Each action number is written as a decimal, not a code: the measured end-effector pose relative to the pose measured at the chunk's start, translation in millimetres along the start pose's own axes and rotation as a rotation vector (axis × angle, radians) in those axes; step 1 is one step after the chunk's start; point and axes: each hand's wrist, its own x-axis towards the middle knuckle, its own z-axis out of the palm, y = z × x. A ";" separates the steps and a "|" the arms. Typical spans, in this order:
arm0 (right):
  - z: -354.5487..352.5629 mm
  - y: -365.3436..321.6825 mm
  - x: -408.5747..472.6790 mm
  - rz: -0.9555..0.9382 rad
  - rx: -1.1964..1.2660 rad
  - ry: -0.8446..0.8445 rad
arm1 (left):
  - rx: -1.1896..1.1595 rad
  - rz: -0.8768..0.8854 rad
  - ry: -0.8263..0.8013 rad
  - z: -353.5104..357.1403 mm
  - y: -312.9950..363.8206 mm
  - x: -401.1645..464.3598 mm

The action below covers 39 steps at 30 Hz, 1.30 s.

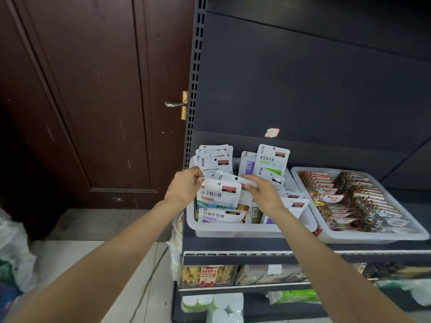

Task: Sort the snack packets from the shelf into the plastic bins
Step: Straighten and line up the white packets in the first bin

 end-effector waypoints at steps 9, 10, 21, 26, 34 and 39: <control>11.4 -7.8 -18.3 -0.125 -0.157 -0.095 | 0.120 0.360 -0.293 -7.1 -2.3 -33.1; 11.7 -8.5 -17.2 -0.143 -0.173 -0.079 | 0.202 0.371 -0.283 -6.7 -3.0 -33.3; 7.2 3.9 -37.8 -0.286 -0.230 0.021 | 0.114 0.199 -0.019 -7.8 6.0 -25.0; 8.9 -3.9 -23.9 -0.118 -0.273 0.067 | -0.109 0.156 -0.053 0.0 27.7 -15.1; -25.7 4.5 -20.1 0.107 -0.321 0.291 | -0.158 0.066 -0.388 17.1 20.1 -9.6; -16.6 -17.3 -18.0 0.097 -0.165 0.251 | -0.206 0.107 -0.561 31.4 35.4 -13.4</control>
